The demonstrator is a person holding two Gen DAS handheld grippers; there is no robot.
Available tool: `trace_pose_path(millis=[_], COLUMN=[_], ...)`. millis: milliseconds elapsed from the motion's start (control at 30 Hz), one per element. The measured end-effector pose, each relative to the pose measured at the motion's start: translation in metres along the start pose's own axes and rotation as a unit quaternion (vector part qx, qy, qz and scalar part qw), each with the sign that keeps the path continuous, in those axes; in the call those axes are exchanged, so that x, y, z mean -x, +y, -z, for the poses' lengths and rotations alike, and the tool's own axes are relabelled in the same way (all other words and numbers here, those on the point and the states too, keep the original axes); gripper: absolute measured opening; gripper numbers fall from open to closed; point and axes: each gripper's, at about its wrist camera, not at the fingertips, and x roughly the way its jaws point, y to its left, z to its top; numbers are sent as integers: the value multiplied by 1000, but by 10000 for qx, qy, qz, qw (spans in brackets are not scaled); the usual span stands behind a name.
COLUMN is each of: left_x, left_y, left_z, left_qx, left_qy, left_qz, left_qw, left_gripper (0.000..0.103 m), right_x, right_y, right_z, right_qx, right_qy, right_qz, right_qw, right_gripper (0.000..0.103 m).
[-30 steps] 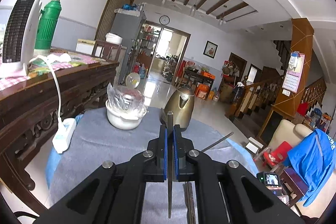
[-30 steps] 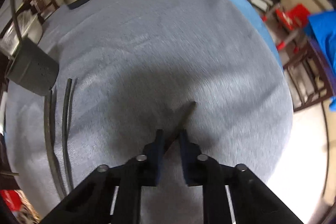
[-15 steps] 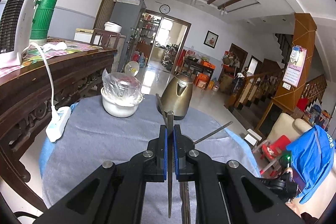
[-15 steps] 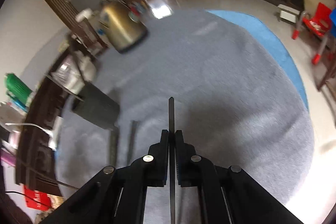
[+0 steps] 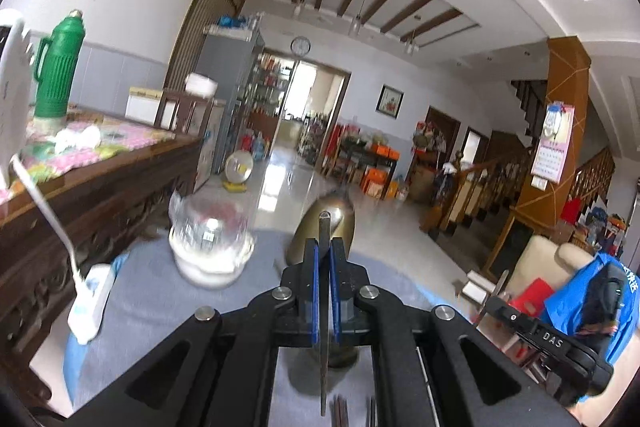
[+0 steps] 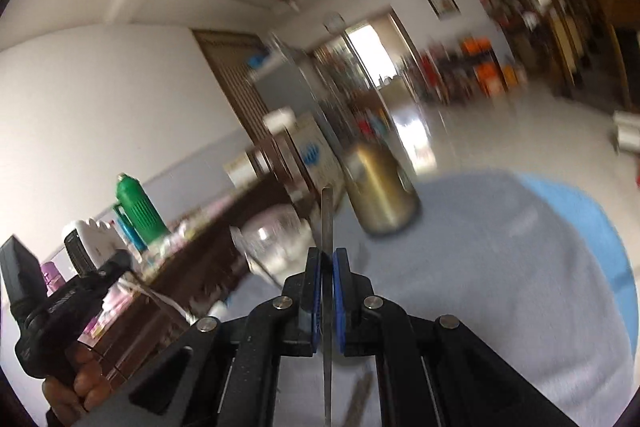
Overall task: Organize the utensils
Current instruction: 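Lower both chopsticks into the holder cup and open both grippers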
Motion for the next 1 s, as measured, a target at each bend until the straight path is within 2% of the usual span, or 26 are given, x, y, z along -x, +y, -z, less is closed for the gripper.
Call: trace_pose_path(millis=[200,333,567,767,833,867,900,933,967,1000], left_x=[-24,-50,-98,-95,-89,-82,-77,-71,-62,-56], left_y=[-9,-15,0,6,8,9,10,13,15,16], left_z=[-18,-11,29,41,44,45,47,47,50,51], left_qx=[20,-114,-8,-13,-3,-2,8,39,74,82], left_qy=[-398,-390,391,745,839,874,869,843,832,861], left_qz=[85,-94,-285,-317,-313,-348,-389,-431,-446,-459], left_qw=[9992,9991,9988,9967,9960,9956,9955,9955,9955,9952], left_gripper=[5,5,5,6,19,36,52,55,56,56], right_x=[-30,-54,-107,-111,-106,-102,-97,-94,-87,-81], right_y=[51,71,71,48,45,43,42,37,35,35], right_z=[-22,-20,10,24,25,26,26,25,25,25], right_qx=[644,1020,1304,1113,993,940,889,852,797,738], right_qy=[-982,-1262,-550,157,385,461,510,522,527,511], right_qz=[130,307,447,370,258,244,230,211,180,150], right_qw=[9930,9863,9889,9930,9940,9942,9945,9948,9953,9958], right_gripper=[6,6,6,8,8,10,14,19,35,60])
